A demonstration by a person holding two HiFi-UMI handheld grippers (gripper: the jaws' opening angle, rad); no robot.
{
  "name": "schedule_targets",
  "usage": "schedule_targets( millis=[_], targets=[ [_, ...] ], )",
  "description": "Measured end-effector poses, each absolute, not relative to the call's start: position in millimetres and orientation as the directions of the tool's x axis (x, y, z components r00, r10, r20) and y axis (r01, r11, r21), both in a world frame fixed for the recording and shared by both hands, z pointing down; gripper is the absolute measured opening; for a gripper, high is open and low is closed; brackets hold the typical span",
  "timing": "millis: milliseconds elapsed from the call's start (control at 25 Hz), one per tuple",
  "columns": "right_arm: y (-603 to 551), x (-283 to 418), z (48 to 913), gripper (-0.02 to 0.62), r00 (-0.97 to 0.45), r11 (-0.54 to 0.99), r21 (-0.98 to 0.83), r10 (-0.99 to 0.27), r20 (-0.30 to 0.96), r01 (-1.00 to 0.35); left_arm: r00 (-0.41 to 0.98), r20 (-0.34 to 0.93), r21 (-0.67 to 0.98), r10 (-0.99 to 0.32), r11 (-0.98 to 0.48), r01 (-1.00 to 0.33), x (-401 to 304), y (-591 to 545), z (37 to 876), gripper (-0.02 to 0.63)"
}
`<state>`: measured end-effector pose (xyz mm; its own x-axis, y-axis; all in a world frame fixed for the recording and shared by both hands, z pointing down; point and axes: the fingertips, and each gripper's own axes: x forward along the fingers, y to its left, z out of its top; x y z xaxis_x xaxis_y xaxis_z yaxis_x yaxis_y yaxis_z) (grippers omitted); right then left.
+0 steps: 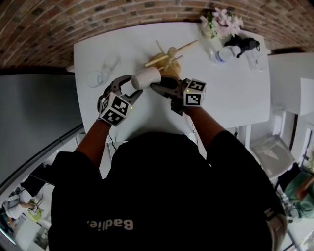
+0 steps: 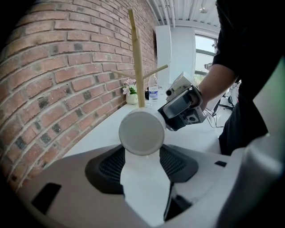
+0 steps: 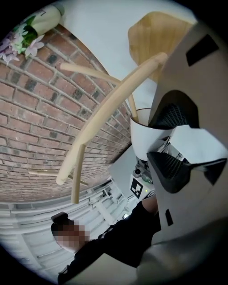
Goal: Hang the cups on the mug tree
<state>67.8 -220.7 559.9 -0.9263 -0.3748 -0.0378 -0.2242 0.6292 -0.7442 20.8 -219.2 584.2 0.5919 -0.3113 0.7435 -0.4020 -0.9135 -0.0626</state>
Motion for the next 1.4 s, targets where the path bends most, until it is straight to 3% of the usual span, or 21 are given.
schedule_targets(
  millis=[600,1400],
  targets=[
    [-236.7,91.8,576.5,0.187,-0.903,0.554,-0.797,-0.429,-0.026,-0.240,0.551,0.767,-0.076,-0.329,-0.899,-0.432,36.5,-228.9,596.8,0.230],
    [-236.0,98.7,592.5,0.232,-0.923,0.508,-0.810,-0.370,0.101,-0.292,0.533,0.772,-0.077,-0.347,-0.883,-0.464,40.3,-222.9,615.0,0.216]
  ],
)
